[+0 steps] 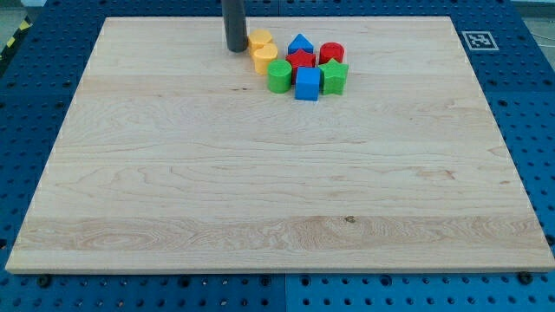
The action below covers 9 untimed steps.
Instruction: Place the yellow hexagon vertically above the green circle
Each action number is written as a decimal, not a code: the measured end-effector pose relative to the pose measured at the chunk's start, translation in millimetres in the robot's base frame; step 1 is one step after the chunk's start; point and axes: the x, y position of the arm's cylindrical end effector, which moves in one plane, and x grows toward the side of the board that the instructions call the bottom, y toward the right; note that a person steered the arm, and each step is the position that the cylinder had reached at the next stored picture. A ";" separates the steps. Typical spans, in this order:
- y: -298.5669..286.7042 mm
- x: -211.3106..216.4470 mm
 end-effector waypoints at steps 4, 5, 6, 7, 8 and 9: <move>-9.4 -24.5; -3.5 -43.2; 6.5 -39.2; 7.9 -37.5; 23.1 -37.4; 39.4 -31.7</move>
